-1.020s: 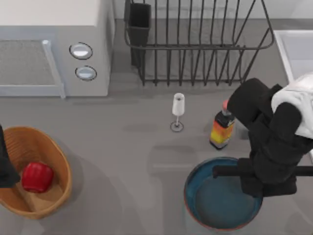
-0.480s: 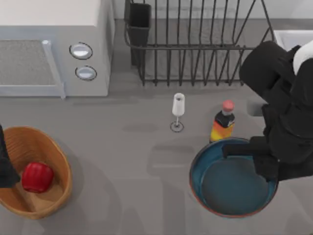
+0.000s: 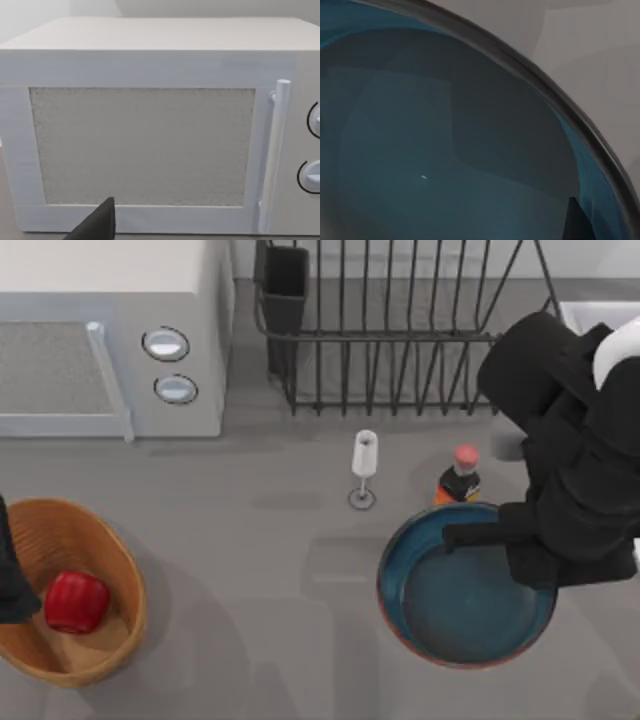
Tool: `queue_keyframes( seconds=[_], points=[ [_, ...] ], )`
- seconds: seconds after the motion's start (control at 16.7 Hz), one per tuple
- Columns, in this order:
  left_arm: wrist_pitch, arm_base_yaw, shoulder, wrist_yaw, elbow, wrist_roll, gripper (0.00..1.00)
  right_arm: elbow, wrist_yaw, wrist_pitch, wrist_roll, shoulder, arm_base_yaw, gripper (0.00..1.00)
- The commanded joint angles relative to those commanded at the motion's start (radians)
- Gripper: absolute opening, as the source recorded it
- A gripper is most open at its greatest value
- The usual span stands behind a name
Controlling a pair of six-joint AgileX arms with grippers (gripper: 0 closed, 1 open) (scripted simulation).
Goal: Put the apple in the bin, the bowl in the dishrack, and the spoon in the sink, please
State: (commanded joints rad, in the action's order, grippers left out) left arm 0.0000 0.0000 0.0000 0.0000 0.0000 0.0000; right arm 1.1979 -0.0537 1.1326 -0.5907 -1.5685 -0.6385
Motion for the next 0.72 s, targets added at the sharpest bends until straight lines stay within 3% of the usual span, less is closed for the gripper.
queue_keyframes(
  seconds=[0.3,0.72],
  points=[
    [0.0,0.0,0.0,0.0,0.0,0.0,1.0,0.072,-0.238,-0.244,0.122,0.008,-0.101,0.0],
    [0.0,0.0,0.0,0.0,0.0,0.0,1.0,0.182,-0.68,-0.727,0.366,0.06,-0.279,0.0]
  ],
)
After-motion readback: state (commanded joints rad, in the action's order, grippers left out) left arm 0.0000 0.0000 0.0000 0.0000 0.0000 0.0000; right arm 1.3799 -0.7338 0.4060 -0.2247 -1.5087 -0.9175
